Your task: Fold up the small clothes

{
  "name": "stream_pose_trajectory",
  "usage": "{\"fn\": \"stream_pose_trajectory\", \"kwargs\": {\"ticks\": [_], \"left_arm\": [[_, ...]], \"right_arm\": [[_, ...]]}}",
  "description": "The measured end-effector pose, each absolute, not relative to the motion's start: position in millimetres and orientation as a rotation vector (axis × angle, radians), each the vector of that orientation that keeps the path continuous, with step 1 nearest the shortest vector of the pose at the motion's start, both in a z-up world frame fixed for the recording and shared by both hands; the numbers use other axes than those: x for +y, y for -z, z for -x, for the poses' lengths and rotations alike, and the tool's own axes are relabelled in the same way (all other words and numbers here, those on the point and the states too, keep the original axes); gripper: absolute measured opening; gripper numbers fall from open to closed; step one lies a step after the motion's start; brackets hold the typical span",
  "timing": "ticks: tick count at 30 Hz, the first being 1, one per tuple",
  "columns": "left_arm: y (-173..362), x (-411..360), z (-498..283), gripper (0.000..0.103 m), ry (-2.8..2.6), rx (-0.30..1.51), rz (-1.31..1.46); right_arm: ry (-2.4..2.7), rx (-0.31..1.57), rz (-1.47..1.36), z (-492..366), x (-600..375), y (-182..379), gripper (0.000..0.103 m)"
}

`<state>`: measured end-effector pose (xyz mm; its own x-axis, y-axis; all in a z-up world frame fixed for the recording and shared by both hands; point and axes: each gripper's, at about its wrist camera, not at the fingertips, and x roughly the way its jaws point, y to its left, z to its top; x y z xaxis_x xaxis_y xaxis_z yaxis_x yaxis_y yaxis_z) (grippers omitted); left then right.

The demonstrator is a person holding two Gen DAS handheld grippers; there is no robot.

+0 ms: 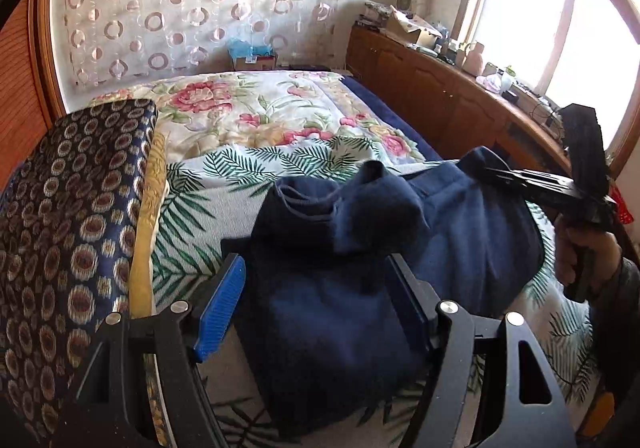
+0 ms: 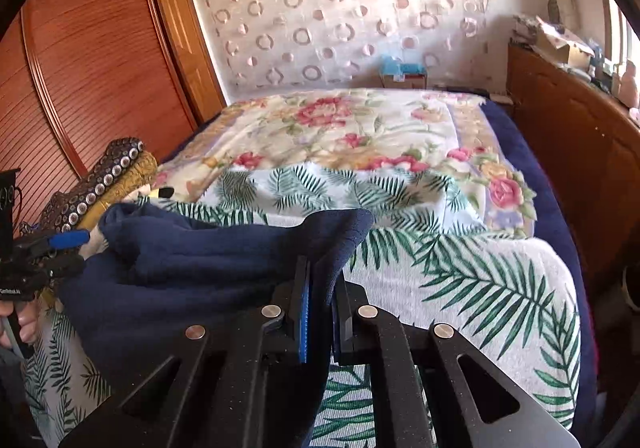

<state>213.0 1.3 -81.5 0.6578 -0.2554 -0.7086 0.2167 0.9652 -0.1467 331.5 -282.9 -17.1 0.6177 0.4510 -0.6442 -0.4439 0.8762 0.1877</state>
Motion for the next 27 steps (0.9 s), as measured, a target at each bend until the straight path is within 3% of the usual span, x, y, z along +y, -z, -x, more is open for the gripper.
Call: {"fn": "stream_pose_trajectory", "kwargs": {"ticks": [4, 6, 9, 11, 12, 14, 16, 21, 23, 24, 27], "left_arm": [[87.0, -2.3, -235.9, 0.072, 0.223, 0.817, 0.019], [91.6, -1.5, -245.2, 0.072, 0.209, 0.825, 0.013], [99.8, 2.5, -261.7, 0.072, 0.211, 0.854, 0.037], [101.1, 5.4, -268.6, 0.046, 0.232, 0.858, 0.077], [101.0, 4.5, -270.0, 0.023, 0.241, 0.866, 0.087], [94.3, 3.1, -266.4, 0.017, 0.225, 0.839, 0.076], [89.6, 1.8, -262.7, 0.017, 0.172, 0.815, 0.032], [88.8, 0.4, -259.7, 0.02, 0.15, 0.833, -0.001], [89.3, -1.9, -257.4, 0.03, 0.15, 0.849, -0.017], [89.2, -2.4, -255.3, 0.044, 0.158, 0.849, -0.016], [90.3, -1.9, -237.3, 0.057, 0.197, 0.852, -0.003]], "right_arm": [[-0.492, 0.735, 0.004, -329.5, -285.0, 11.5, 0.009], [-0.493, 0.729, 0.0, -323.0, -284.1, 4.2, 0.027], [-0.491, 0.724, 0.006, -317.7, -280.1, 2.4, 0.035], [-0.499, 0.721, 0.005, -312.6, -280.5, 1.9, 0.042], [-0.508, 0.719, 0.005, -311.1, -280.5, 2.1, 0.042], [-0.518, 0.72, 0.011, -307.7, -279.9, 3.6, 0.042], [-0.528, 0.724, 0.008, -306.1, -278.1, 4.7, 0.043], [-0.552, 0.752, 0.034, -306.5, -269.9, 11.1, 0.067], [-0.544, 0.772, 0.05, -310.1, -266.4, 16.6, 0.067], [-0.539, 0.785, 0.05, -312.9, -266.3, 18.8, 0.068], [-0.533, 0.813, 0.044, -319.2, -265.1, 22.6, 0.069]]}}
